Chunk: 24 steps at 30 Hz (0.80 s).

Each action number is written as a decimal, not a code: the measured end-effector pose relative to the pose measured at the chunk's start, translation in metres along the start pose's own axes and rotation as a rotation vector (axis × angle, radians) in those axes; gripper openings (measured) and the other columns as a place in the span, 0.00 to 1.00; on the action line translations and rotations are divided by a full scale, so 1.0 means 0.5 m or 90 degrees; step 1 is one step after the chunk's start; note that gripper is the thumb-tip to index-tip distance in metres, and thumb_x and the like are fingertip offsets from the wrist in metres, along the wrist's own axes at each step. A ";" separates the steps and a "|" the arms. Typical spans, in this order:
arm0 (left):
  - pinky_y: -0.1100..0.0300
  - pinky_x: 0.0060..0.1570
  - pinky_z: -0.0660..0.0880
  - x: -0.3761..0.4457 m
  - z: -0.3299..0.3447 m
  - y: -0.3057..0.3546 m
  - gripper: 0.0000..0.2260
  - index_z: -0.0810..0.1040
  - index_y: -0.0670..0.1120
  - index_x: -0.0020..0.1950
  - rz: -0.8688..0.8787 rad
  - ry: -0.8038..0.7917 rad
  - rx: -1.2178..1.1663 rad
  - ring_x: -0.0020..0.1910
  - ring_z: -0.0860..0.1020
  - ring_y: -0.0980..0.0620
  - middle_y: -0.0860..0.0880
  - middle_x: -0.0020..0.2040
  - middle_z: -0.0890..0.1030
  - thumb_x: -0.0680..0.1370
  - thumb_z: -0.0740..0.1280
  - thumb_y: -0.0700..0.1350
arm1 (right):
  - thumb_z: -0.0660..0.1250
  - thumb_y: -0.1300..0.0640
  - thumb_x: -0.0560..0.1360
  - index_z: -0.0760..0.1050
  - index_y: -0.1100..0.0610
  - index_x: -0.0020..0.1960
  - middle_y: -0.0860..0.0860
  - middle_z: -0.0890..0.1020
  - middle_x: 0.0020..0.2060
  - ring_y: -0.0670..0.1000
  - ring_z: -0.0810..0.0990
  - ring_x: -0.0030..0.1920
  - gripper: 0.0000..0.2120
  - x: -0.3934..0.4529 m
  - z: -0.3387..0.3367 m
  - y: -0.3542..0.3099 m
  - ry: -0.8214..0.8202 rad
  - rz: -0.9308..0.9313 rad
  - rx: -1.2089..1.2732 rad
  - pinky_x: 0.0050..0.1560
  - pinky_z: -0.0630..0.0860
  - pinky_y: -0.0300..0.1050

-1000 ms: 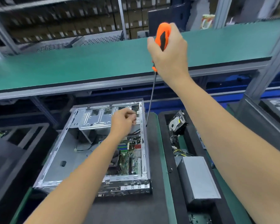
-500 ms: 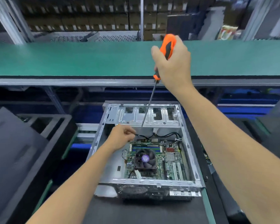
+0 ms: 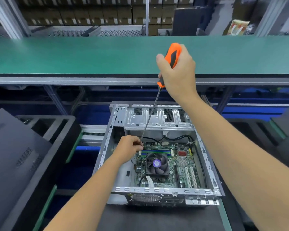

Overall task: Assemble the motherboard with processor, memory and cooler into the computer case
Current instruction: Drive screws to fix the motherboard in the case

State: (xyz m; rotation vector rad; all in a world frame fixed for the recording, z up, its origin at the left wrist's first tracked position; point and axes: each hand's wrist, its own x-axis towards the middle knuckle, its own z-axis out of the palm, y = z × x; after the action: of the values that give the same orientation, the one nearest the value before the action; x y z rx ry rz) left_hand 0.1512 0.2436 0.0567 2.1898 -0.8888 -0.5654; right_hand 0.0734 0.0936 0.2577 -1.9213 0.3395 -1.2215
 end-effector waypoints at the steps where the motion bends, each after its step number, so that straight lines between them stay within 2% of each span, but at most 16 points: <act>1: 0.70 0.37 0.71 0.001 0.002 0.000 0.04 0.81 0.46 0.40 0.004 -0.003 0.005 0.34 0.76 0.59 0.53 0.35 0.80 0.74 0.71 0.38 | 0.65 0.57 0.77 0.61 0.56 0.39 0.55 0.66 0.30 0.66 0.75 0.31 0.14 0.000 0.001 0.006 -0.003 0.005 0.001 0.27 0.75 0.56; 8: 0.75 0.30 0.68 0.017 0.007 -0.012 0.02 0.80 0.41 0.44 0.003 0.046 0.068 0.32 0.74 0.57 0.50 0.36 0.79 0.75 0.69 0.38 | 0.65 0.57 0.78 0.63 0.57 0.39 0.56 0.68 0.30 0.68 0.75 0.34 0.13 0.000 0.010 0.034 -0.011 0.026 0.011 0.30 0.75 0.57; 12: 0.61 0.41 0.76 0.025 0.007 -0.016 0.02 0.80 0.42 0.43 -0.015 0.071 0.073 0.38 0.77 0.52 0.49 0.38 0.79 0.75 0.69 0.37 | 0.65 0.57 0.78 0.62 0.57 0.39 0.55 0.66 0.29 0.67 0.75 0.32 0.14 0.008 0.010 0.040 -0.008 0.024 0.025 0.28 0.75 0.55; 15: 0.58 0.43 0.77 0.026 0.009 -0.020 0.02 0.80 0.42 0.44 -0.017 0.060 0.080 0.37 0.77 0.51 0.48 0.38 0.79 0.75 0.69 0.37 | 0.65 0.57 0.78 0.62 0.56 0.39 0.54 0.67 0.29 0.67 0.75 0.33 0.14 0.007 0.011 0.049 -0.009 0.024 0.019 0.30 0.75 0.55; 19: 0.61 0.39 0.74 0.026 0.010 -0.019 0.05 0.78 0.45 0.41 -0.012 0.053 0.075 0.35 0.76 0.54 0.51 0.35 0.78 0.75 0.69 0.37 | 0.65 0.57 0.77 0.62 0.55 0.38 0.52 0.66 0.29 0.67 0.74 0.33 0.14 0.002 0.014 0.057 -0.015 0.029 0.026 0.31 0.74 0.56; 24: 0.68 0.35 0.70 0.028 0.010 -0.022 0.04 0.78 0.44 0.41 -0.025 0.064 0.062 0.33 0.74 0.58 0.53 0.34 0.77 0.74 0.71 0.38 | 0.65 0.57 0.77 0.62 0.57 0.39 0.53 0.66 0.29 0.66 0.75 0.32 0.13 0.010 0.016 0.060 -0.013 0.032 0.040 0.27 0.75 0.52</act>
State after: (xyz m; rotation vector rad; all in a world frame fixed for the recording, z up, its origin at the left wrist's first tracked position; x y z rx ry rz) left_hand 0.1623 0.2365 0.0435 2.3064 -0.8383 -0.4345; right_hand 0.0884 0.0755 0.2364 -1.8598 0.3324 -1.1662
